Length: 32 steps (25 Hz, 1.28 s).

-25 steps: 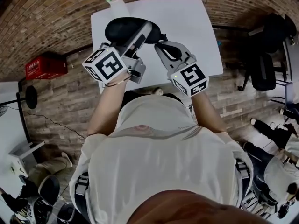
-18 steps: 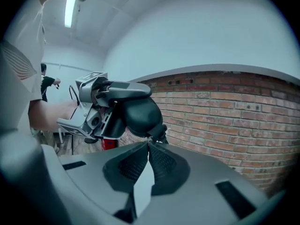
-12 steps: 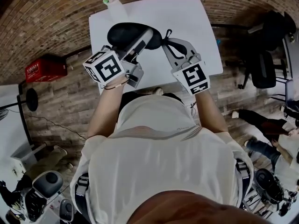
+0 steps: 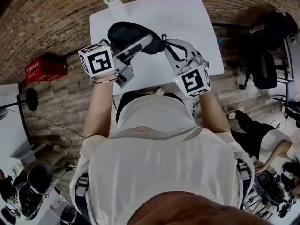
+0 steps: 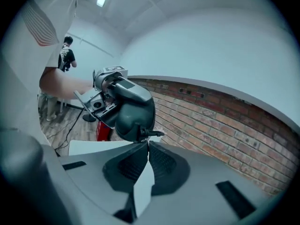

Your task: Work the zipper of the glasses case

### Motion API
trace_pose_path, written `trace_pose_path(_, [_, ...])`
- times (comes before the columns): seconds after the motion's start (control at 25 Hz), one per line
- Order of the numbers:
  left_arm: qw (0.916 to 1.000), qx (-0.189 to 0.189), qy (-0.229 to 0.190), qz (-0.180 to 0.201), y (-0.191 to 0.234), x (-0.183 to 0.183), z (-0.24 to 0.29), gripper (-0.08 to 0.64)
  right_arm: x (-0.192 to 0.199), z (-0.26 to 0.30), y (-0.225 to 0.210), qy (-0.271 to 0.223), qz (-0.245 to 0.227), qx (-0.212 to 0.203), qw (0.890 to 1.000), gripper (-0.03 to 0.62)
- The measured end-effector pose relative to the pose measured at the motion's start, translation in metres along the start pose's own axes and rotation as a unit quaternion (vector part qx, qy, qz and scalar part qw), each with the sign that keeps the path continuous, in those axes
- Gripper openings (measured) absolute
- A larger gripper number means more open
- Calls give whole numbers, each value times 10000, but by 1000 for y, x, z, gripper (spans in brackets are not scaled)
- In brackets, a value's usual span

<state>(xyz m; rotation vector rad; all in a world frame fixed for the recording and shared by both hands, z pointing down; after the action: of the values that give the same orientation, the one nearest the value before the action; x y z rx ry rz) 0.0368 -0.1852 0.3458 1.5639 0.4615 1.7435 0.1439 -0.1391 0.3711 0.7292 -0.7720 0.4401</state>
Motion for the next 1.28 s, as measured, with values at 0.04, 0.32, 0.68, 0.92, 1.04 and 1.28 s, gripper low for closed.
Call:
trace_pose_path(0.04, [9999,54,108,-5,0,2,1,270,1,-1,1,8,-122,24,9999,57])
trace_pose_path(0.32, [9946,367,971,83,8,13,-5,272,-6,10,14,58,-742,-15,9972,60])
trace_pose_path(0.68, [9848,258,1655,453,3,32,4,272,-2,10,20,63,-1047,-86,9944,64])
trace_pose_path(0.92, [9702,193,2303,727,5,44,6,271,-7,16,25,69,-1247,-92,9921,66])
trace_pose_path(1.04, [9590,21,2646,1016,4,54,15,272,-7,15,23,65,-1259,-80,9920,66])
trace_pose_path(1.28, [9335,-358,3267,1435,9,76,31,271,-11,17,16,69,-1442,68,9895,66])
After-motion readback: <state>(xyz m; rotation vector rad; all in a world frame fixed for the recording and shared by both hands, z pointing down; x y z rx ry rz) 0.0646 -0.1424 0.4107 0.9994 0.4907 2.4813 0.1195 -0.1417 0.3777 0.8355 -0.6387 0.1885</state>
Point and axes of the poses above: the fingertips, and each gripper's own axes: z forward along the fingers, y to its left, x out of its underside, the point moved 4 cm from there along -z, backward along the fingers, and after that the axes turned 15 degrees about y, right-handed, at the moved point
